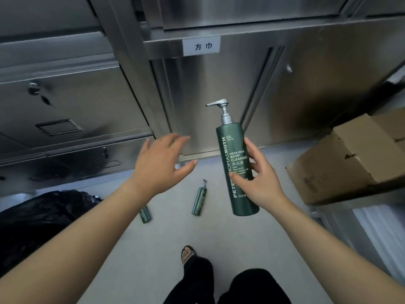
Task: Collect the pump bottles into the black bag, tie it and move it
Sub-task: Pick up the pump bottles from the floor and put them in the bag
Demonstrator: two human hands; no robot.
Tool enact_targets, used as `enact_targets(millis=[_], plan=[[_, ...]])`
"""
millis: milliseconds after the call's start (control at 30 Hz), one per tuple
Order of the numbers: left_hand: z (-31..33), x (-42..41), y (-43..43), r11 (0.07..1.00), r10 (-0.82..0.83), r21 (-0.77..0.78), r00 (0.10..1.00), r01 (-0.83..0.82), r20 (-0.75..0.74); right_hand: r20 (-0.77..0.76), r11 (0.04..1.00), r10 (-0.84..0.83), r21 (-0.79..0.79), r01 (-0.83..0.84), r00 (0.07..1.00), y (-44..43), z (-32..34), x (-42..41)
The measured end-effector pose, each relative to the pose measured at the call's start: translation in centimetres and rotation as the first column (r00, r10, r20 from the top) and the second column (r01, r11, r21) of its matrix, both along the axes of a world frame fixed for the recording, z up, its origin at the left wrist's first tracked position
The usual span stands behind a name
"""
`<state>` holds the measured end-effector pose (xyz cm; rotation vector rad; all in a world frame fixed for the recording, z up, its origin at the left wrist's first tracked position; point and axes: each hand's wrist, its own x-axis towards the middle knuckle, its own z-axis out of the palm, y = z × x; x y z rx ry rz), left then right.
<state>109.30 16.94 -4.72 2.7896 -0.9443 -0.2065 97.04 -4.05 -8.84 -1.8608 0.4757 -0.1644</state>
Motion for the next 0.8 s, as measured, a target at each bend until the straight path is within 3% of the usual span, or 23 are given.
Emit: enact_targets(millis=[267, 433, 600, 800], plan=[[-2.7, 1.0, -1.7, 0.97, 0.243, 0.028, 0.969, -0.242, -0.038, -0.04, 0.982, 0.186, 0.009, -0.186, 0.982, -3.5, -1.8, 4.7], [-7.4, -0.1, -4.8, 0.904, 0.425, 0.08, 0.903, -0.421, -0.055, -0.081, 0.938, 0.346, 0.026, -0.345, 0.935, -7.9, -6.1, 7.5], [-15.4, -1.5, -7.8, 0.819, 0.573, 0.096, 0.815, -0.566, -0.083, -0.111, 0.889, 0.459, 0.065, -0.454, 0.882, -11.2, -14.0, 10.0], [-31.1, -0.4, -10.3, 0.815, 0.579, 0.047, 0.808, -0.578, -0.105, -0.104, 0.862, 0.507, 0.066, -0.503, 0.856, -12.2, -29.4, 12.3]])
